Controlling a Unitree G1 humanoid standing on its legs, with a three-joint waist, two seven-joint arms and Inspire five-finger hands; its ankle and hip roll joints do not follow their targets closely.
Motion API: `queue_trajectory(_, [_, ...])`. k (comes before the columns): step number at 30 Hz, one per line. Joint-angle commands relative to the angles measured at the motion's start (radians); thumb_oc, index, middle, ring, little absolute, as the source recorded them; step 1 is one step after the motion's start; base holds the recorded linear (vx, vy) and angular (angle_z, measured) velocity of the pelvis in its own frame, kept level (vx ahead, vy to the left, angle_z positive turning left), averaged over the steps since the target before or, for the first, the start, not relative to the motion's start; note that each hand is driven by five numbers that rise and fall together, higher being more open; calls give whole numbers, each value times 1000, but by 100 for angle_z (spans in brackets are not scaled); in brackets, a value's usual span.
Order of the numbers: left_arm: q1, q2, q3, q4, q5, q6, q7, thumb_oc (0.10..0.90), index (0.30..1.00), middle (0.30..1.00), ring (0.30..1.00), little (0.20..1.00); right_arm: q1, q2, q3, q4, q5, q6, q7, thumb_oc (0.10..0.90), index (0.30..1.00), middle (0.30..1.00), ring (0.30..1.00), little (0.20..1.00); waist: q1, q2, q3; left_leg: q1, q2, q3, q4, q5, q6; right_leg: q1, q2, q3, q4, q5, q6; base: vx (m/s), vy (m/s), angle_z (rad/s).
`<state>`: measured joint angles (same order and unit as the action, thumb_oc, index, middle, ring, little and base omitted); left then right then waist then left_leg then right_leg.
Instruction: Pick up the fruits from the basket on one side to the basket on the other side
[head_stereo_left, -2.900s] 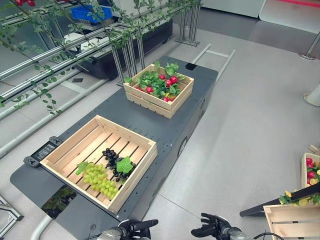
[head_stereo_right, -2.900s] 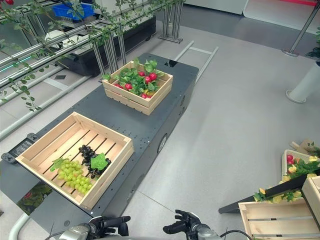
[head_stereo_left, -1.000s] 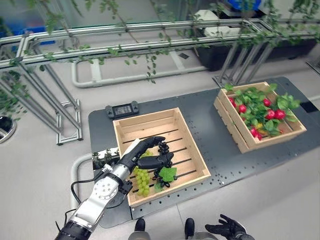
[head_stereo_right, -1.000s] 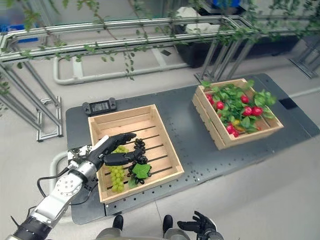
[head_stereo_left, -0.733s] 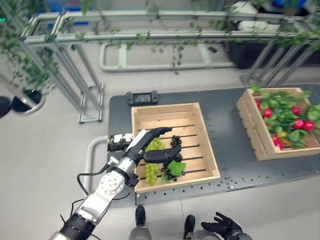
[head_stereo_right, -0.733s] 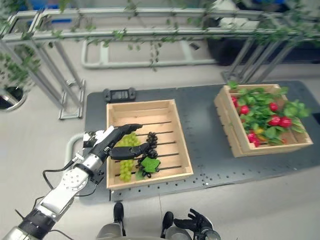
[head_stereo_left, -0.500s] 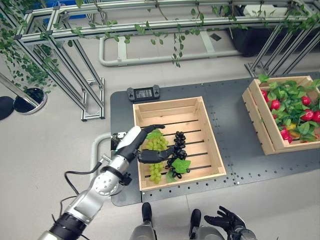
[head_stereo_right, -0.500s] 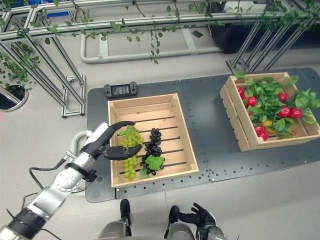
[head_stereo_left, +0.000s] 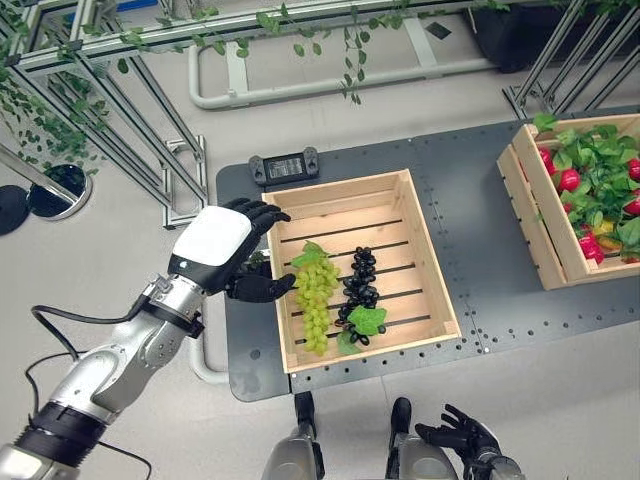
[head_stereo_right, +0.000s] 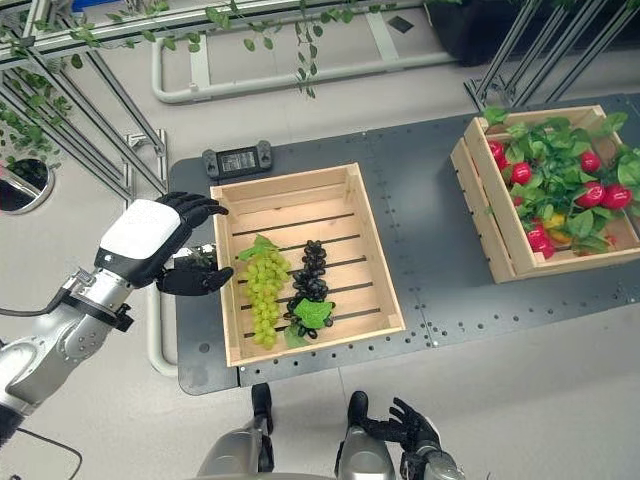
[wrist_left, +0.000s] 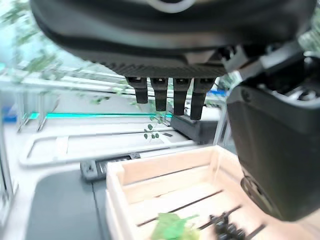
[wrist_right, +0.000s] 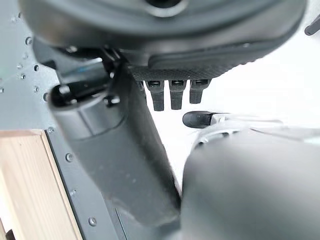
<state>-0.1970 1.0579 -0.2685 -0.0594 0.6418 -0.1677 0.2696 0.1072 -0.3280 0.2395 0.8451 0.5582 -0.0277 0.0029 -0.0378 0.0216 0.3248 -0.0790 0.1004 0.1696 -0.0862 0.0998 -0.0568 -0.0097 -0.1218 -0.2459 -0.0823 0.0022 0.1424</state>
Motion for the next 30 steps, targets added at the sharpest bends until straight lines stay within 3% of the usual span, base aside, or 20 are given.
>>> queue_trajectory(1, [-172, 53, 22, -39, 88, 16, 83, 800, 900, 900, 900, 900, -14, -58, -14, -47, 37, -21, 43, 800, 900, 900, 900, 900, -23, -9, -29, 6, -34, -24, 106, -129, 7, -135, -26, 92, 147, 4, -7, 0, 0, 0])
queue_trajectory(6, [-300, 96, -75, -24, 153, 39, 57, 800, 900, 900, 900, 900, -49, -76, 2, -37, 56, -24, 47, 800, 900, 900, 900, 900, -33, -3, -6, -20, -36, -16, 129, -131, 6, -156, -23, 97, 158, 2, -10, -54, 10, -1])
queue_trajectory(16, [-504, 108, -251, 16, 349, 40, 4, 800, 900, 900, 900, 900, -86, -81, 17, -12, 63, -45, 63, 800, 900, 900, 900, 900, -47, -7, 25, -38, -34, -3, 132, -129, 3, -156, -14, 107, 127, 17, -8, -17, -4, -1])
queue_trajectory(23, [-673, 110, -396, 26, 437, -19, -139, 800, 900, 900, 900, 900, -121, -79, 29, -3, 85, -55, 71, 800, 900, 900, 900, 900, -53, -15, 53, -56, -34, 10, 145, -129, 4, -168, -5, 115, 125, 24, -6, -37, -11, -1])
queue_trajectory(28, [-783, 114, -480, 15, 452, -106, -299, 800, 900, 900, 900, 900, -141, -70, 38, 9, 103, -68, 64, 800, 900, 900, 900, 900, -51, -22, 70, -82, -35, 13, 192, -139, 7, -179, -3, 112, 146, 20, -7, -21, -27, -2])
queue_trajectory(30, [-814, 121, -503, 0, 452, -106, -388, 800, 900, 900, 900, 900, -149, -70, 33, 17, 114, -76, 67, 800, 900, 900, 900, 900, -50, -22, 81, -94, -33, 13, 218, -144, 6, -184, -4, 109, 158, 18, -8, 0, 0, 0])
